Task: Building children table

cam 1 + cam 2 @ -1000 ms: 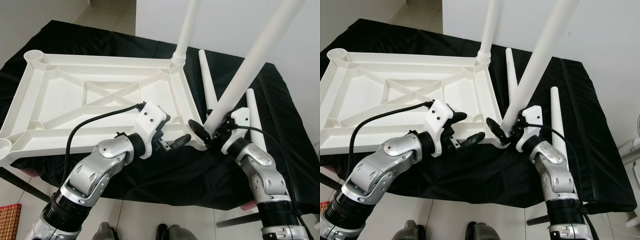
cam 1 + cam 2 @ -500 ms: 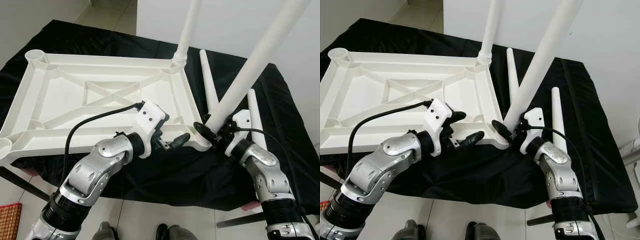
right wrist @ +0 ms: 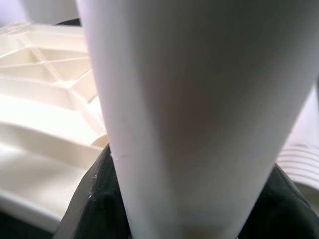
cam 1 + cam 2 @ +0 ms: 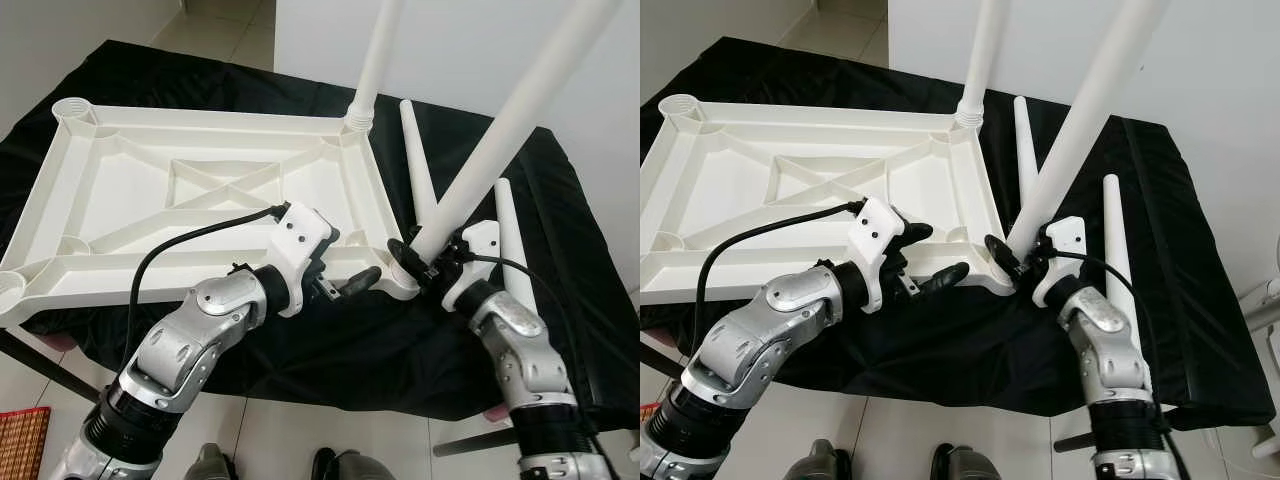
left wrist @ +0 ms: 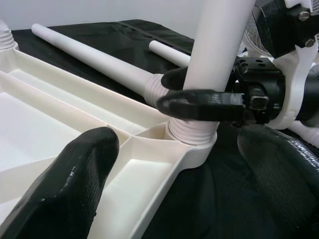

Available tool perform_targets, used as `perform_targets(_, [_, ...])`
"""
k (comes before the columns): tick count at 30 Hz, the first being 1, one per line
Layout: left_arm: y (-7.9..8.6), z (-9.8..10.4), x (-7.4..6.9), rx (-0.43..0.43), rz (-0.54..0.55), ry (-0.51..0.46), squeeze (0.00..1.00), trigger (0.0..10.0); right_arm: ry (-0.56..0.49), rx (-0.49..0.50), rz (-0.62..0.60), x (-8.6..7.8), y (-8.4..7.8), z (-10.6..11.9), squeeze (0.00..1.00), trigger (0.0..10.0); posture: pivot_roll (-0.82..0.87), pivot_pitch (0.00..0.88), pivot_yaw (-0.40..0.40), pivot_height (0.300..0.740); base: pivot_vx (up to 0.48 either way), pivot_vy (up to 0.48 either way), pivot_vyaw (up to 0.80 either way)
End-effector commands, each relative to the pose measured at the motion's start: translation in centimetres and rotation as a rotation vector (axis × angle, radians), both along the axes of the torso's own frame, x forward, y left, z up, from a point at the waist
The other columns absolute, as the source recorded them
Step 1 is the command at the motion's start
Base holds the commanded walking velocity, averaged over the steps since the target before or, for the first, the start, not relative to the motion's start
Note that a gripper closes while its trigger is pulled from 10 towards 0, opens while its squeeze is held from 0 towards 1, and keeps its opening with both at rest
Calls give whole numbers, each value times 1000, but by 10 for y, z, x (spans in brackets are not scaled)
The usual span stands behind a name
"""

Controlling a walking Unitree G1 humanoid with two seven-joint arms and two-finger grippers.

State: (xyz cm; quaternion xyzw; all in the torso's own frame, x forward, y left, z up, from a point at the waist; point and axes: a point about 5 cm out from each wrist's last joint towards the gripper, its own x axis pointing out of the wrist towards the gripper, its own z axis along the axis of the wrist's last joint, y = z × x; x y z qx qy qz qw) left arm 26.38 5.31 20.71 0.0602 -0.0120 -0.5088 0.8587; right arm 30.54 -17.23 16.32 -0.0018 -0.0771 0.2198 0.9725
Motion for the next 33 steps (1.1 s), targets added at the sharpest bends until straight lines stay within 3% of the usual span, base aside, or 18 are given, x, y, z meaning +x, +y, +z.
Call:
perform_targets(1, [-4, -2, -8, 0, -63, 15, 0, 10000, 21, 23, -76, -3, -3, -3, 0, 10000, 51, 148, -90, 740, 0, 0, 0])
perform_targets(5, [-3, -2, -8, 4, -62, 14, 0, 10000, 15, 14, -133, -7, 1, -3, 0, 10000, 51, 148, -90, 740, 0, 0, 0])
perform_targets(8, [-3, -3, -7, 6, -60, 15, 0, 10000, 44, 55, -315, -10, 0, -7, 0, 10000, 52, 143, -93, 740, 0, 0, 0])
perform_targets(10, [-3, -3, -7, 6, -60, 15, 0, 10000, 44, 55, -315, -10, 0, -7, 0, 10000, 52, 143, -93, 740, 0, 0, 0])
perform_targets(12, [-3, -3, -8, 8, -61, 14, 0, 10000, 48, 62, -432, -17, 6, -10, 0, 10000, 52, 139, -96, 740, 0, 0, 0])
perform_targets(14, [-3, -3, -8, 8, -61, 14, 0, 10000, 48, 62, -432, -17, 6, -10, 0, 10000, 52, 139, -96, 740, 0, 0, 0])
perform_targets(15, [-3, -4, -8, 10, -63, 13, 0, 10000, 37, 88, -519, -24, 12, -10, 0, 10000, 53, 137, -97, 740, 0, 0, 0])
perform_targets(17, [-3, -4, -9, 10, -63, 12, 0, 10000, 32, 99, -547, -26, 13, -11, 0, 10000, 53, 137, -97, 740, 0, 0, 0])
perform_targets(18, [-3, -4, -9, 10, -64, 14, 0, 10000, 40, 113, -621, -31, 15, -12, 0, 10000, 53, 137, -97, 740, 0, 0, 0])
perform_targets(23, [-3, -4, -10, 8, -65, 14, 0, 10000, 48, 122, -622, -33, 23, -12, 0, 10000, 53, 137, -97, 740, 0, 0, 0])
perform_targets(29, [-3, -5, -9, 14, -70, 10, 0, 10000, 62, 120, -650, -31, 18, -12, 0, 10000, 53, 128, -98, 740, 0, 0, 0])
perform_targets(30, [-3, -4, -9, 13, -69, 9, 0, 10000, 60, 132, -639, -31, 19, -12, 1000, 10000, 53, 127, -99, 740, 0, 0, 0])
perform_targets(33, [-3, -4, -9, 13, -67, 9, 0, 10000, 57, 151, -613, -31, 20, -11, 1000, 10000, 53, 127, -99, 740, 0, 0, 0])
